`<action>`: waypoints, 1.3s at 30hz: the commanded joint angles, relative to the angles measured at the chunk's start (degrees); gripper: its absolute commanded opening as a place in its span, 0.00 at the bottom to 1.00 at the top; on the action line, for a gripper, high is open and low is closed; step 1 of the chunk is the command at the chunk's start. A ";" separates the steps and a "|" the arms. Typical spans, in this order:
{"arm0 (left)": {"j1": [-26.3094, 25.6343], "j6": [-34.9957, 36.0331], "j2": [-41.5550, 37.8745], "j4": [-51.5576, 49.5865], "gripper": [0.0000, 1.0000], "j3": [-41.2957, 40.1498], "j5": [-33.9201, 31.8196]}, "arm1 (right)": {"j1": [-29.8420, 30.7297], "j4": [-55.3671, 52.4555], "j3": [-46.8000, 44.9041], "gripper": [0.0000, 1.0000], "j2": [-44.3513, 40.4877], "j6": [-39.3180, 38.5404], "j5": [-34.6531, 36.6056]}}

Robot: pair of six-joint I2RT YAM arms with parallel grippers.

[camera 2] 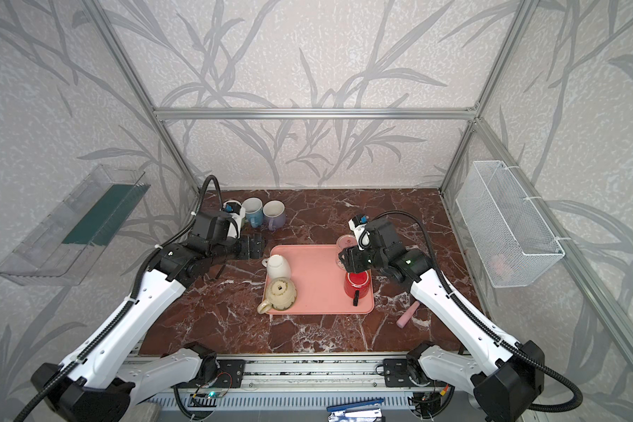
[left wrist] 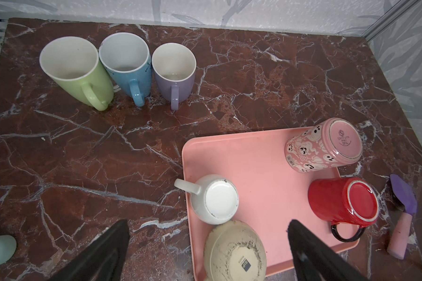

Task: Turn the mug right side up
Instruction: Pick up the mug from the tray.

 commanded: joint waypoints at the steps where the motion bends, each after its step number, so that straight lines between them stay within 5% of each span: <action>1: -0.18 -0.77 -3.21 -0.18 0.99 -1.91 2.47 | -0.32 -8.50 1.45 0.67 0.39 1.39 3.76; 11: -0.17 -0.92 -13.01 1.86 0.99 -10.69 1.84 | 8.77 -21.93 0.62 0.66 -1.57 13.94 16.44; 24: -5.51 1.22 -15.68 0.39 0.99 -14.59 -4.27 | 14.68 -20.32 -9.12 0.62 -5.79 32.68 21.87; 39: -7.50 1.75 -15.70 -0.28 0.99 -14.71 -5.91 | 15.95 -16.70 -12.59 0.62 -1.95 36.88 21.61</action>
